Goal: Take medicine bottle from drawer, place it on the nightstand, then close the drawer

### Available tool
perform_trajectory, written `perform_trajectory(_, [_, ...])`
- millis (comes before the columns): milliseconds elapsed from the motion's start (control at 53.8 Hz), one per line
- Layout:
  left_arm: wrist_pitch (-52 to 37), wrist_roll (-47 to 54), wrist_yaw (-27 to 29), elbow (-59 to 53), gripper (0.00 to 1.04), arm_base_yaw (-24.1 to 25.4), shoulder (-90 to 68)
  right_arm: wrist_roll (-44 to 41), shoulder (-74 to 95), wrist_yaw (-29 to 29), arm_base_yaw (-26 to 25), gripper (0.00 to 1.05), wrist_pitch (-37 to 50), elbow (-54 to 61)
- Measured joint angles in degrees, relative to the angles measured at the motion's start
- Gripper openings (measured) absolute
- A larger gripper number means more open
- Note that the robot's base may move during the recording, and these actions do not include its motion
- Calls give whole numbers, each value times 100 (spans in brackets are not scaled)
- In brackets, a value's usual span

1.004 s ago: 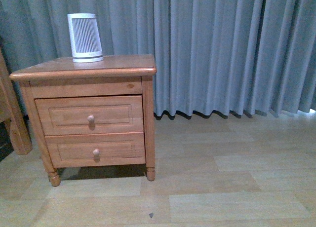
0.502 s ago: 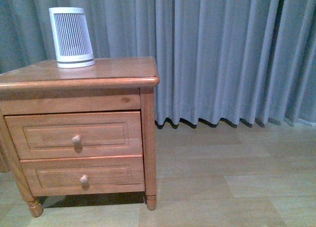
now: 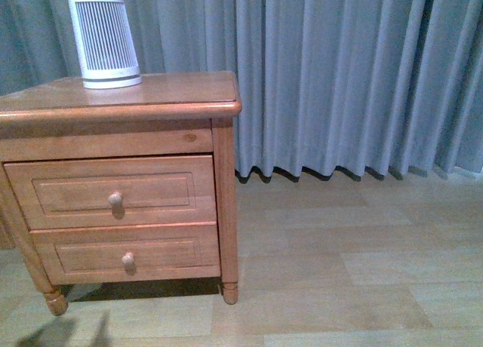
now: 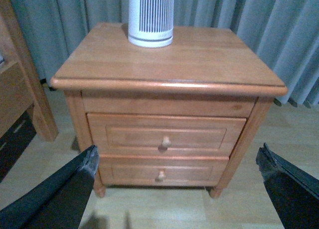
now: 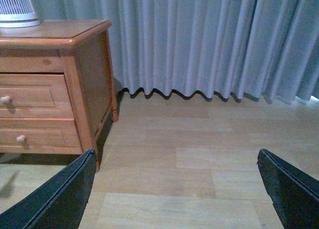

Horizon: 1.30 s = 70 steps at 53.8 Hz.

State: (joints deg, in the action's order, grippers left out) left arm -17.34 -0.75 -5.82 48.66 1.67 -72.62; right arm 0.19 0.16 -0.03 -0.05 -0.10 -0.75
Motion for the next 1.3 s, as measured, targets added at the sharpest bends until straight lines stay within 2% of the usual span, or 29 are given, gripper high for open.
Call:
perform_trajectory(186, [-557, 4, 402, 1023, 98, -481, -2052, 0, 0, 0, 0, 98, 0, 0])
perform_trajectory(595, [-761, -328, 702, 2955, 98, -595, -5038, 0, 0, 0, 0, 98, 0, 0])
perform_trajectory(874, [-752, -382, 846, 4039, 98, -474, -6398, 0, 0, 0, 0, 98, 0, 0])
perform_trajectory(1301, [-1235, 31, 758, 4350, 98, -317, -7114, 0, 0, 0, 0, 98, 0, 0])
